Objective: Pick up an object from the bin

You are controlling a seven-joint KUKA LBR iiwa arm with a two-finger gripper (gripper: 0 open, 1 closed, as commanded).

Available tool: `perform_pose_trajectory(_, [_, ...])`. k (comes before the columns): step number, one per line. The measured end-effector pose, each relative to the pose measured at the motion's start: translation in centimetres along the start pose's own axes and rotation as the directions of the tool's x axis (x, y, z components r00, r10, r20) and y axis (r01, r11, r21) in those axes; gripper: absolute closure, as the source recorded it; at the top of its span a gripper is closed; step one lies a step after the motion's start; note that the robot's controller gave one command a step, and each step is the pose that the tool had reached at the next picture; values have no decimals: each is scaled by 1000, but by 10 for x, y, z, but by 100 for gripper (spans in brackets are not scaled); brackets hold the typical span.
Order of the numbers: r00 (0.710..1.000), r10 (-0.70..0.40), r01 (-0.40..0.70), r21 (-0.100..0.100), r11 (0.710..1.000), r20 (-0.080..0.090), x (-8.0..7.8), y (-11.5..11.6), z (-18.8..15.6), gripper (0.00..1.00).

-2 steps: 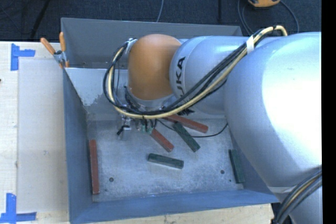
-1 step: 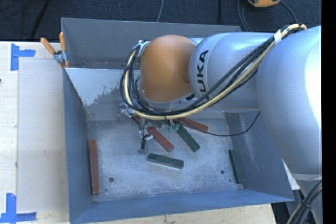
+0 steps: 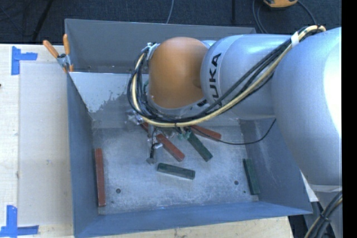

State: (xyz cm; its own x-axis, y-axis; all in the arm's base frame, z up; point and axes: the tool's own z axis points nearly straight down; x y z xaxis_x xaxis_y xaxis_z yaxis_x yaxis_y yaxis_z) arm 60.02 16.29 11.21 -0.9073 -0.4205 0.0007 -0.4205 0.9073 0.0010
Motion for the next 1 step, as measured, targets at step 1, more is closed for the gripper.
perform_pose_trajectory(1, [997, -79, 79, -1, 997, 2, 12, -37, 10, 0])
